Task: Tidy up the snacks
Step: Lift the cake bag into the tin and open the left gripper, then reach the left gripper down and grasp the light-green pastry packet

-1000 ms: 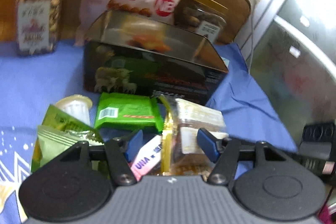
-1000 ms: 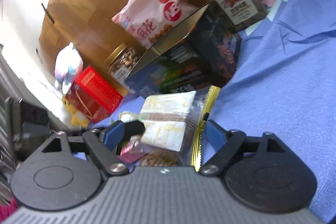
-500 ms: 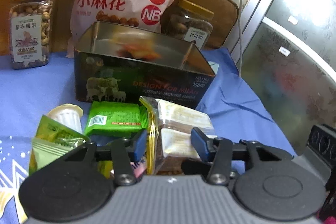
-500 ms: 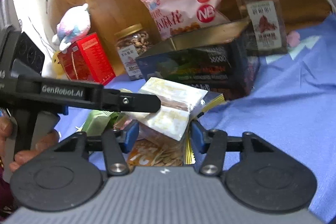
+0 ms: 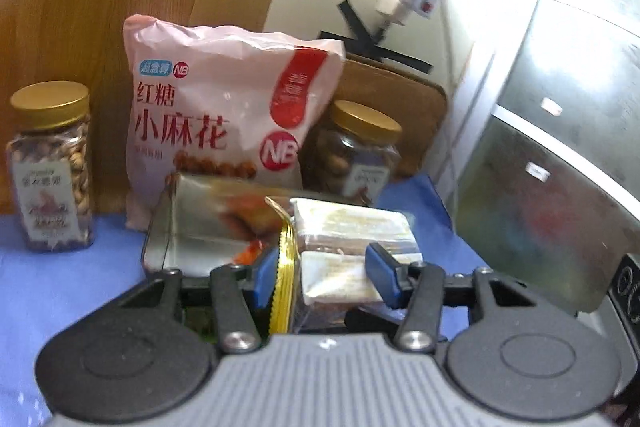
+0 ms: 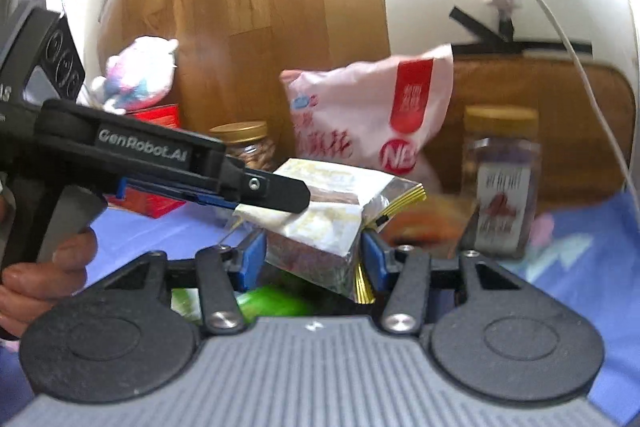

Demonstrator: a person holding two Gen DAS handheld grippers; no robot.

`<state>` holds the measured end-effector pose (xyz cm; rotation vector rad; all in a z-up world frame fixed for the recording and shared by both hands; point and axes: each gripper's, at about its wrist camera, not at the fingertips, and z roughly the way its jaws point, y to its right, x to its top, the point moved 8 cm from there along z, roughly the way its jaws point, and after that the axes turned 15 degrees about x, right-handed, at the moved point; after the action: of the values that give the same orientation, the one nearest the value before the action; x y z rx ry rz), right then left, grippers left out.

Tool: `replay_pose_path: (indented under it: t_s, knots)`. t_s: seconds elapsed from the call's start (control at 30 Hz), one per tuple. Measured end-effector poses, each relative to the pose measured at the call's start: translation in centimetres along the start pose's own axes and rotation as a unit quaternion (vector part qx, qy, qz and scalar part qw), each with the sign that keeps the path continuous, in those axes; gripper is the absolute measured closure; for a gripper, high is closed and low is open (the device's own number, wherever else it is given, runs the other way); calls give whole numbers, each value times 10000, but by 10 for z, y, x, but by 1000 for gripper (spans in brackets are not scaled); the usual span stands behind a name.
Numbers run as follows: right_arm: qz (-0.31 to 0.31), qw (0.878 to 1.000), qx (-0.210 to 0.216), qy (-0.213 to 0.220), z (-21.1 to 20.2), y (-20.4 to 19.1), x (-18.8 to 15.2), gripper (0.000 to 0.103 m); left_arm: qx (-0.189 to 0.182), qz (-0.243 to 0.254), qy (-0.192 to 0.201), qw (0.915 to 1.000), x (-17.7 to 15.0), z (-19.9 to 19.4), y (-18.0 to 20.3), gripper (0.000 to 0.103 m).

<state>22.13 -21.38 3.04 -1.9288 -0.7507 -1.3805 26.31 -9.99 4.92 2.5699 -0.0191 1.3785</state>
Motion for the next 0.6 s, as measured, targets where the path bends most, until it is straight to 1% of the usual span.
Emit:
replay_pose_path:
  t_s: [0.1, 0.17, 0.23, 0.3, 0.33, 0.43, 0.53, 0.6]
  knots:
    - [125, 9999, -94, -40, 19, 23, 0, 48, 117, -103, -197, 9997, 7, 31, -5, 55]
    - [138, 9996, -257, 9, 25, 35, -1, 47, 202, -145, -313, 9992, 7, 49, -6, 55]
    - [51, 9987, -500, 43, 26, 41, -2, 43, 245, -180, -428, 9986, 5, 65, -5, 58]
    - [-159, 9974, -706, 75, 24, 42, -3, 34, 228, -191, -481, 9984, 2, 75, -2, 58]
    - [-260, 9963, -809, 92, 23, 42, -3, 33, 233, -198, -502, 9983, 1, 78, 0, 58]
    - [-404, 9942, -997, 86, 22, 43, -9, 32, 194, -162, -512, 9984, -2, 74, 2, 58]
    - [-415, 9944, -952, 176, 14, 40, -12, 32, 184, -134, -265, 9994, 3, 49, -4, 58]
    - [-438, 9946, -891, 290, 7, 36, -12, 32, 138, -249, -64, 9996, 6, 25, -17, 58]
